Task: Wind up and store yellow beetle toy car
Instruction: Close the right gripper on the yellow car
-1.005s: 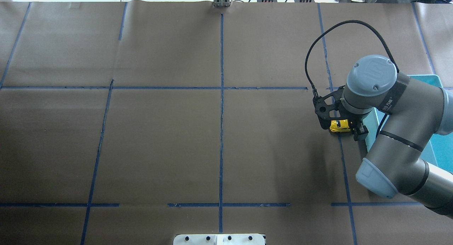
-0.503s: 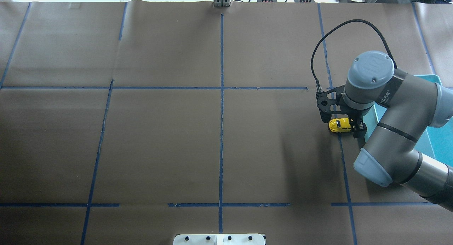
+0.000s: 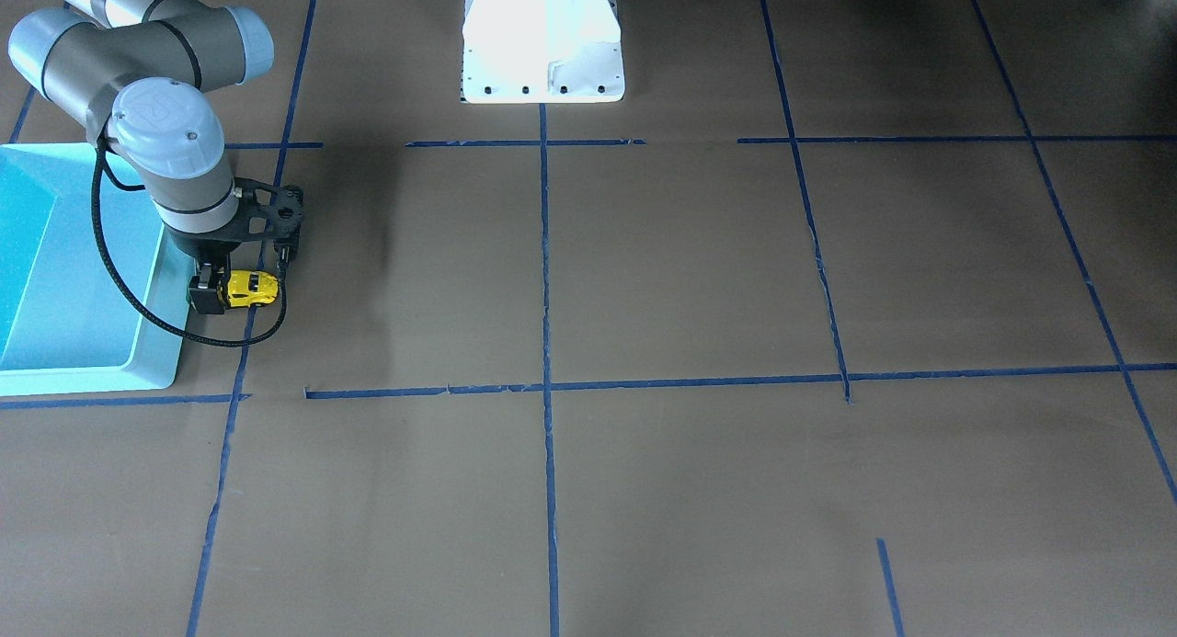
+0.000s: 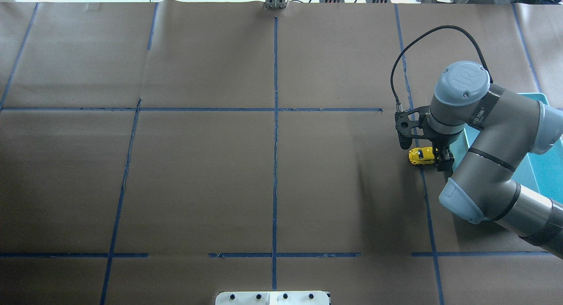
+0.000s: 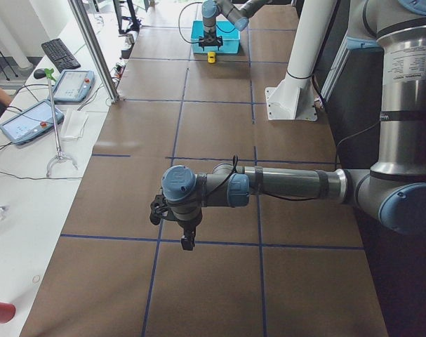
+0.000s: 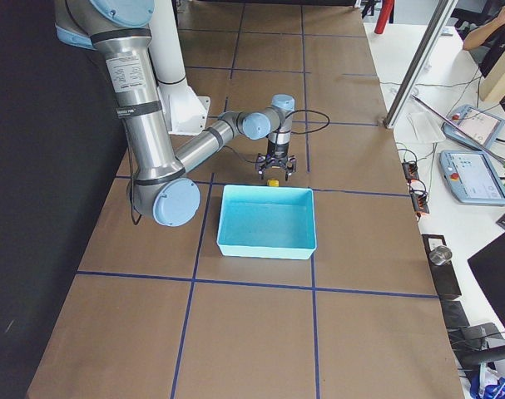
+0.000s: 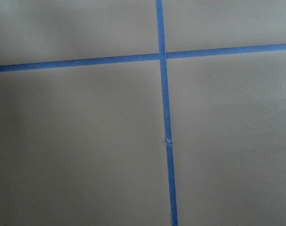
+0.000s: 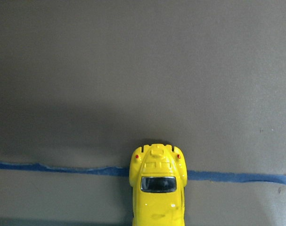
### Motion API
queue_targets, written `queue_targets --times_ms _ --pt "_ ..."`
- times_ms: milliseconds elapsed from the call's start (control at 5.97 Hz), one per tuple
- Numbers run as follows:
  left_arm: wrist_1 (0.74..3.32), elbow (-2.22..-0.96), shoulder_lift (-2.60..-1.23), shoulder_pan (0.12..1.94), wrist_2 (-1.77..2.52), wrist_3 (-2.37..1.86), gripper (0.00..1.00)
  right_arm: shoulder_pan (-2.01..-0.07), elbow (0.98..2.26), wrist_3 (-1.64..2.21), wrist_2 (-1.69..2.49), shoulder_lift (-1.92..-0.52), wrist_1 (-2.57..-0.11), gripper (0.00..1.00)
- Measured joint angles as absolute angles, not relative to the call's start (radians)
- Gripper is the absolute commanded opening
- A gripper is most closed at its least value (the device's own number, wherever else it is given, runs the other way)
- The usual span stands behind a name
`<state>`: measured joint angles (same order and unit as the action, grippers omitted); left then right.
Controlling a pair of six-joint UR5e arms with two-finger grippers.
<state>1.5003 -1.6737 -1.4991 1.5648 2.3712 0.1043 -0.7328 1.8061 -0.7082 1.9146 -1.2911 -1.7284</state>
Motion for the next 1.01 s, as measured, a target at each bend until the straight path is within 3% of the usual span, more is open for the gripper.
queue_targets --times_ms 335,503,670,1005 --pt "1.500 -1.672 -1.499 1.565 2.370 0.104 1.00 -0.732 1.760 -0.707 1.915 -1.295 -1.672 0.98" --pt "1.500 -1.672 -1.499 1.565 2.370 0.104 1.00 -0.730 1.748 -0.708 1.915 -1.297 -1.662 0.86" --pt "1.500 -1.672 -1.499 1.565 2.370 0.104 1.00 -0.729 1.741 -0.708 1.916 -1.299 -1.659 0.35" --pt "1.499 -1.672 -1.498 1.565 2.370 0.104 1.00 -0.727 1.735 -0.711 1.919 -1.298 -1.658 0.09"
